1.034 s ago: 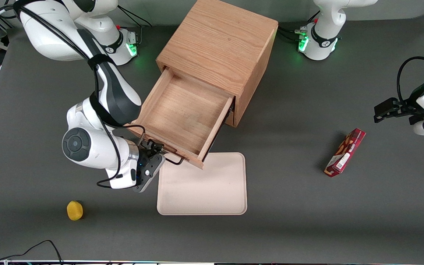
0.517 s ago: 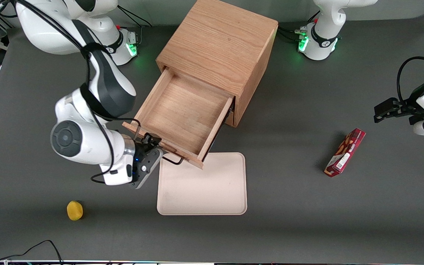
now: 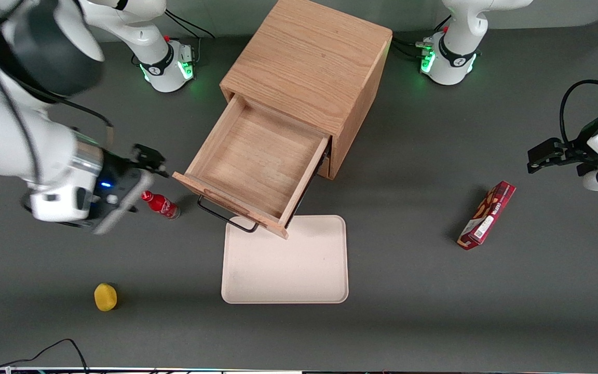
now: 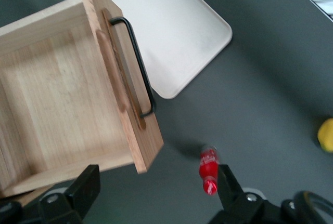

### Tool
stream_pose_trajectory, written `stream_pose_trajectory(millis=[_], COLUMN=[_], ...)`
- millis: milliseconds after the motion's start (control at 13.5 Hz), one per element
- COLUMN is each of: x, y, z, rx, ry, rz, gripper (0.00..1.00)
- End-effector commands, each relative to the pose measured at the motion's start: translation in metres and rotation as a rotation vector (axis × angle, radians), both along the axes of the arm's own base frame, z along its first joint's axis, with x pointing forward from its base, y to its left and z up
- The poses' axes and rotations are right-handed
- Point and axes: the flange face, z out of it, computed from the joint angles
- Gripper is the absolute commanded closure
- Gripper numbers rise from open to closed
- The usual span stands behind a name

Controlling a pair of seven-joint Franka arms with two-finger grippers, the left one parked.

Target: Open upper drawer

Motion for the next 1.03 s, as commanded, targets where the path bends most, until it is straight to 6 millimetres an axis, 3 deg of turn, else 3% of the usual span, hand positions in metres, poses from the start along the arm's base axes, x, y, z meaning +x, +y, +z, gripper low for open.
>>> stream_pose_trajectory(millis=[0,296,517,813,961], x=[-0.034,-0.075,-0.097,-0.103,-0.100], y=[-0.037,-0.088,-0.150,-0.172,-0.163], z=[0.019,0.029,0.037,0.048,0.053], rx=[-0.051,-0.045,-0.079,-0.091,-0.098], ry=[0.002,-0.018,0.059,0.042,0.007], rz=[-0.155,-0.370,-0.474,-0.548,-0.790], gripper=[0.00,0.00,0.00,0.00,0.00])
